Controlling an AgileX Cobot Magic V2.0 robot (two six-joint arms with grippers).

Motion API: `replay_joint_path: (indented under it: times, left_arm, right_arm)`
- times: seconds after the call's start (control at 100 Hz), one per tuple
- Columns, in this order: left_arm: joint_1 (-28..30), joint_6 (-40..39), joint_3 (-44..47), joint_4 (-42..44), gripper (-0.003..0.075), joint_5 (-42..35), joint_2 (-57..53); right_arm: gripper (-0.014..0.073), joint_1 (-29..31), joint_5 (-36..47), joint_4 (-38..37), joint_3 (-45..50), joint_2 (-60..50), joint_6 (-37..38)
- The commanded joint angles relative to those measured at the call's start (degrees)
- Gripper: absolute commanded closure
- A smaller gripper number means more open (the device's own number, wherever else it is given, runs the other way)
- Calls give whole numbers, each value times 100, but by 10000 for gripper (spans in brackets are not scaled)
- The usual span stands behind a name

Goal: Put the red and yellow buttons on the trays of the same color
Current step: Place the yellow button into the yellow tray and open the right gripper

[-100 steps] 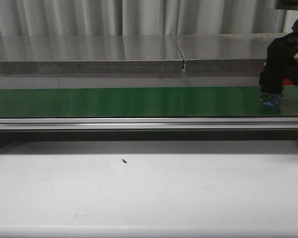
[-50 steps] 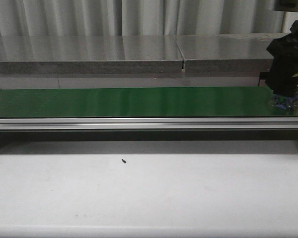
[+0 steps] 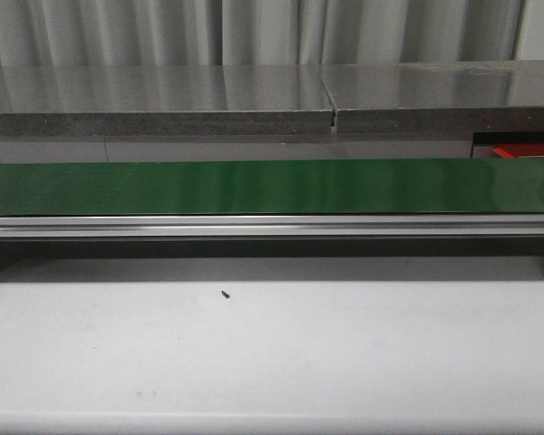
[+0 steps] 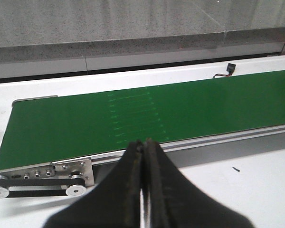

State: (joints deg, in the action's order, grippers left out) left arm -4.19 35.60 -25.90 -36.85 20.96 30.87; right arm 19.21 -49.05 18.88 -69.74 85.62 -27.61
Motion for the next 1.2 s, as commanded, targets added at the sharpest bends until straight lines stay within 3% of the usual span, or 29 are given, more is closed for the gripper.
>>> replay_joint_path:
  times: [0.0,0.22,0.49,0.91,1.19]
  left_arm:
    - [-60,-6,-159,-146,739,-340,11]
    - [-60,-6,-159,-146,739,-340,11]
    - [-60,-6,-159,-146,739,-340,11]
    - [-60,-6,-159,-146,739,-340,11]
    - [-60,-6,-159,-146,739,-340,11]
  right_arm:
    - [578,510,183,-103,60,-423,199]
    - [580,1518,1173,27,441,-444,576]
    - [679,1668,2138,80,243,385,549]
    - [681,1640,1788,110,-900,1908,501]
    - [681,1580,1514,335,-1058,2363,331]
